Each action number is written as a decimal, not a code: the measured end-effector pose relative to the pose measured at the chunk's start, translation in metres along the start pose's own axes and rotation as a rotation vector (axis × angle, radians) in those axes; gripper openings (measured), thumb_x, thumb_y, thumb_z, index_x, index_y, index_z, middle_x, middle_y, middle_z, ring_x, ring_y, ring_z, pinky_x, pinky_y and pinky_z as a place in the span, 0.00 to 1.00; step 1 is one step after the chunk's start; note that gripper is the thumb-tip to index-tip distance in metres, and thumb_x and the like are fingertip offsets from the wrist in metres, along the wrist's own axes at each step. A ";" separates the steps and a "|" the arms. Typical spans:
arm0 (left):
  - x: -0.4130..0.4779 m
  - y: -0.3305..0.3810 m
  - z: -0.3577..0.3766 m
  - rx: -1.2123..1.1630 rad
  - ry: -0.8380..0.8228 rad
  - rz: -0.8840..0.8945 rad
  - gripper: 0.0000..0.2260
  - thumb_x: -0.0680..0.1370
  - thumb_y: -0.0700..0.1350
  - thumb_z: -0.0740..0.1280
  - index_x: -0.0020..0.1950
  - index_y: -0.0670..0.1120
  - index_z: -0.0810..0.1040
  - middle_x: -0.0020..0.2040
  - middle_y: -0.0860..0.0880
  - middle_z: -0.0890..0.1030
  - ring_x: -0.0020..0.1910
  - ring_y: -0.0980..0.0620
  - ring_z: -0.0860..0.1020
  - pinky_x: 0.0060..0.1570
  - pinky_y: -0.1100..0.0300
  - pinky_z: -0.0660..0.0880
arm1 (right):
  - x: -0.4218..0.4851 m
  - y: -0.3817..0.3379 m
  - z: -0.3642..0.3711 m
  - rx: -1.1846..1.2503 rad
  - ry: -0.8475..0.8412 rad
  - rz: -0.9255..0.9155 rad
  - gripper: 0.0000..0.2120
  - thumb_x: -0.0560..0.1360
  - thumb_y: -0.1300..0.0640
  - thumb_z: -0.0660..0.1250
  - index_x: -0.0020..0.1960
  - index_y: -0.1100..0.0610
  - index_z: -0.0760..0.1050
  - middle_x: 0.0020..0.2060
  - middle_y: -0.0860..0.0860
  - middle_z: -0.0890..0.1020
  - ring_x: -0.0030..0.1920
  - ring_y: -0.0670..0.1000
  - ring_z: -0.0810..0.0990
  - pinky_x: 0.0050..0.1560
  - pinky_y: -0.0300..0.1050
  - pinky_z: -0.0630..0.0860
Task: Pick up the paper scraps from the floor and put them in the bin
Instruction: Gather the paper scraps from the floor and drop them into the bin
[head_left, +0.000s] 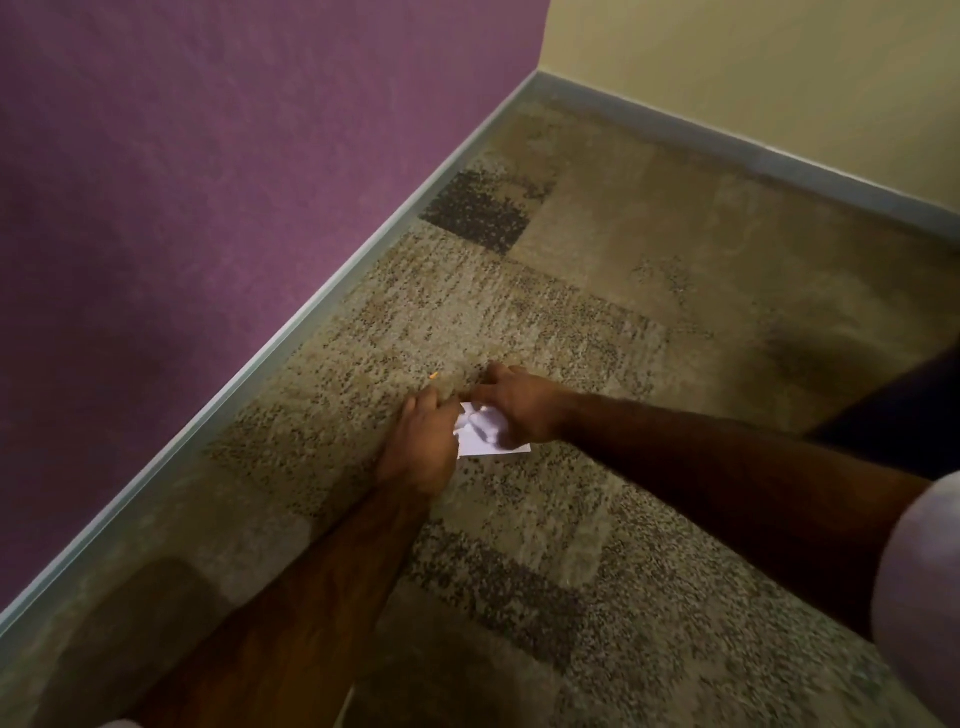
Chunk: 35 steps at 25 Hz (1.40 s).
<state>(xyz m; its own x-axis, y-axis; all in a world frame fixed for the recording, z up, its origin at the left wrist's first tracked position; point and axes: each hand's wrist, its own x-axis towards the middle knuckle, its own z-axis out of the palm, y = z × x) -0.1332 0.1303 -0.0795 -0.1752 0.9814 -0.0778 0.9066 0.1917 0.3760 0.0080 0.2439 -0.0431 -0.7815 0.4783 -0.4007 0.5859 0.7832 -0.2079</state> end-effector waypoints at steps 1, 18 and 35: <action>-0.003 -0.004 0.001 -0.036 0.004 0.010 0.17 0.73 0.39 0.66 0.60 0.50 0.78 0.62 0.46 0.73 0.60 0.43 0.72 0.58 0.53 0.70 | -0.001 0.000 -0.001 0.034 0.002 -0.011 0.23 0.71 0.54 0.71 0.66 0.50 0.74 0.57 0.55 0.73 0.56 0.56 0.75 0.50 0.44 0.72; -0.040 -0.026 0.013 -0.203 0.013 0.119 0.18 0.73 0.51 0.71 0.61 0.47 0.78 0.59 0.48 0.79 0.58 0.46 0.75 0.58 0.55 0.68 | 0.004 -0.010 0.001 0.019 -0.083 0.072 0.53 0.62 0.47 0.80 0.78 0.48 0.53 0.69 0.63 0.66 0.61 0.64 0.77 0.57 0.53 0.78; -0.038 -0.001 0.008 -0.191 0.121 -0.092 0.13 0.77 0.41 0.65 0.61 0.43 0.78 0.58 0.45 0.79 0.57 0.45 0.76 0.58 0.52 0.73 | 0.001 -0.028 0.001 0.032 0.016 0.011 0.16 0.79 0.59 0.62 0.67 0.55 0.69 0.57 0.55 0.77 0.52 0.54 0.79 0.46 0.46 0.77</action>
<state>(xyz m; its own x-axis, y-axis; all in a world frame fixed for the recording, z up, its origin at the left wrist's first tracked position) -0.1246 0.0925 -0.0840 -0.3090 0.9510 -0.0132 0.7974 0.2666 0.5413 -0.0091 0.2222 -0.0389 -0.7780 0.4934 -0.3890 0.6010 0.7649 -0.2317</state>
